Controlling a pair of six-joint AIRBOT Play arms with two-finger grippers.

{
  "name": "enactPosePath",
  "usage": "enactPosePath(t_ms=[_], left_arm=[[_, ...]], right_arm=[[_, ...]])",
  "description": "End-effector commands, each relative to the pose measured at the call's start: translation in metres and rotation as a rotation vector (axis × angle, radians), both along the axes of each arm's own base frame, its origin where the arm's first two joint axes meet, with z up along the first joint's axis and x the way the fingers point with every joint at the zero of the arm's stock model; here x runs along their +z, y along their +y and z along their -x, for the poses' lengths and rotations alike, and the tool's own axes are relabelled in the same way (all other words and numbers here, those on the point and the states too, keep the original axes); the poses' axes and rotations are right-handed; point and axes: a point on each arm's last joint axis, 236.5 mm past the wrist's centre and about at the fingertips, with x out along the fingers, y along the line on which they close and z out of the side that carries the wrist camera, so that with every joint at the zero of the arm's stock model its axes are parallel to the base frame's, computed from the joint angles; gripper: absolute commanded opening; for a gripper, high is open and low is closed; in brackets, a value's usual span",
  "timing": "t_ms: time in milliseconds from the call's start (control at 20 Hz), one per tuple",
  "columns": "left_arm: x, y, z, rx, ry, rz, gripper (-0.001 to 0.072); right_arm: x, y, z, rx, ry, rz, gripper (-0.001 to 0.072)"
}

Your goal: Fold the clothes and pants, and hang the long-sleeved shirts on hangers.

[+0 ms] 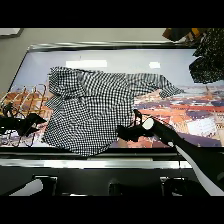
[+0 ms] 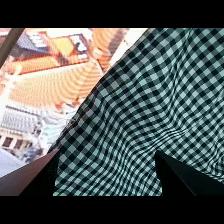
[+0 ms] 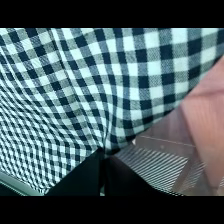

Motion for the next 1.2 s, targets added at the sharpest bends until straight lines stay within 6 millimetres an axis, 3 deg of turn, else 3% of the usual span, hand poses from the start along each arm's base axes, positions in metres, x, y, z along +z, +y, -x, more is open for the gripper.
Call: enactPosePath(t_ms=[0,200,600,1050,1100,1150], left_arm=[[-0.006,0.002,0.008,-0.044,0.035,-0.045,0.0676],[-0.010,-0.005,0.010,-0.080,0.055,-0.061,0.0676],[-0.027,-0.057,0.020,-0.230,0.114,-0.034,0.0676],[-0.039,-0.055,0.019,-0.218,0.142,-0.048,0.0668],[-0.039,-0.057,0.021,-0.220,0.149,-0.039,0.0634],[-0.040,-0.059,0.023,-0.225,0.162,-0.031,0.0476]], right_arm=[[0.003,-0.008,-0.010,-0.029,-0.031,0.019,0.0032],[0.020,-0.040,-0.022,-0.071,-0.059,0.054,0.0032],[0.027,-0.042,-0.014,-0.045,-0.047,0.052,0.0033],[0.035,-0.047,-0.007,-0.001,-0.064,0.072,0.0033],[0.035,-0.046,-0.007,-0.002,-0.064,0.071,0.0033],[0.035,-0.047,-0.007,-0.002,-0.065,0.071,0.0033]])
